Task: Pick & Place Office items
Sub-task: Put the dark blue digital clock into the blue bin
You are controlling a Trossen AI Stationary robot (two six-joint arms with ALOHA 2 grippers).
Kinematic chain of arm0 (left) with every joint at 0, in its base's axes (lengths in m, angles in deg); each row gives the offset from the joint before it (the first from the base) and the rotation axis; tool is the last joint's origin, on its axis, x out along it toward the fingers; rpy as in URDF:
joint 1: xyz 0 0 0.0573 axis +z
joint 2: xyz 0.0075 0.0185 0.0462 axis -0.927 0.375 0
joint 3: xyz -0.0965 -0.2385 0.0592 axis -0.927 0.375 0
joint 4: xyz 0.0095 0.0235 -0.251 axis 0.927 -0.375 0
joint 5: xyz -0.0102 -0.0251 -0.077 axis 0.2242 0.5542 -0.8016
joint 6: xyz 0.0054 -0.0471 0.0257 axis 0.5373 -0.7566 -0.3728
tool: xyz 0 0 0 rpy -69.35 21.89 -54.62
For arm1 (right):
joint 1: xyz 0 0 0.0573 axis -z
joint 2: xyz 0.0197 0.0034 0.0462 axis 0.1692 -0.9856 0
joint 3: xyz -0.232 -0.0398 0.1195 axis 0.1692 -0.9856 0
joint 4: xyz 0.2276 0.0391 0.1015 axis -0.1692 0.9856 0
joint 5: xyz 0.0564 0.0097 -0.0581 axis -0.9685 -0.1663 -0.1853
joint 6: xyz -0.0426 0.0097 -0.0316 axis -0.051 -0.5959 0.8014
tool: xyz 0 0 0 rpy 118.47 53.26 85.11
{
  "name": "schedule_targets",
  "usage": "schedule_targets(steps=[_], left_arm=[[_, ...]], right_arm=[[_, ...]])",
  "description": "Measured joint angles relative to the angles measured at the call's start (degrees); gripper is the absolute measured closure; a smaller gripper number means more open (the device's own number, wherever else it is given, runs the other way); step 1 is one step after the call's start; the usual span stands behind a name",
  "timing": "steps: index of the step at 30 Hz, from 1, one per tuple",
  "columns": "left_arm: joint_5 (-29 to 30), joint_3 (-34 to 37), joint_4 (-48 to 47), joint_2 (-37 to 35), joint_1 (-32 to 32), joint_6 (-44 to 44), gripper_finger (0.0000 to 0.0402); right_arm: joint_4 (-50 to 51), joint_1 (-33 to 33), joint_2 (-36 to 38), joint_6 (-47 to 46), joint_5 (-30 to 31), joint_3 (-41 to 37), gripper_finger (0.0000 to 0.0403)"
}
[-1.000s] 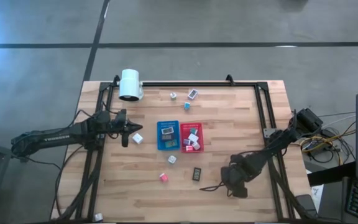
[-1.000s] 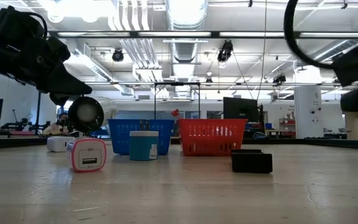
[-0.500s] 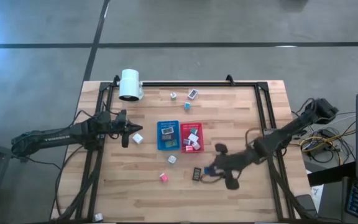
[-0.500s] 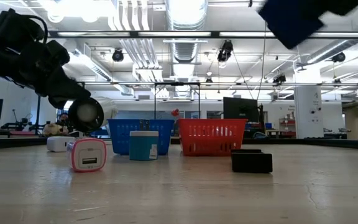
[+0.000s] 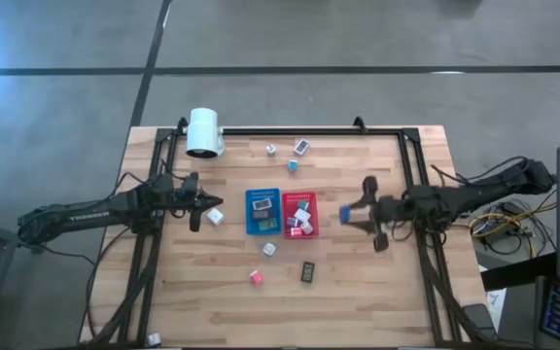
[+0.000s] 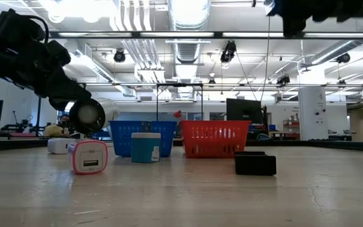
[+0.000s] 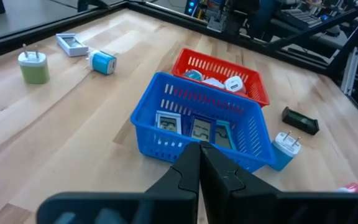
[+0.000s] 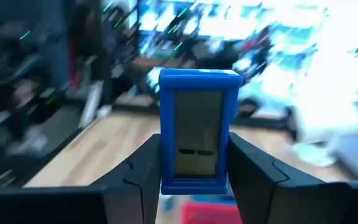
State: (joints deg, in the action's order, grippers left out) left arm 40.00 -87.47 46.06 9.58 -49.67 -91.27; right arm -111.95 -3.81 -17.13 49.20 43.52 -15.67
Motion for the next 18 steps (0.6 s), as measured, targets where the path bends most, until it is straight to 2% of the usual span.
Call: schedule_targets(steps=[8,12,18], left_arm=[[0.0,0.0,0.0,0.0,0.0,-0.2,0.0387],[-0.1,0.0,0.0,0.0,0.0,-0.3,0.0387],[0.2,0.0,0.1,0.0,0.0,1.5,0.0387]], right_arm=[[-10.7,4.5,8.7,0.1,-0.1,-11.3,0.0263],[-22.6,5.1,9.2,2.3,0.6,-16.4,0.0263],[-29.1,5.1,9.2,5.0,0.6,-19.5,0.0263]])
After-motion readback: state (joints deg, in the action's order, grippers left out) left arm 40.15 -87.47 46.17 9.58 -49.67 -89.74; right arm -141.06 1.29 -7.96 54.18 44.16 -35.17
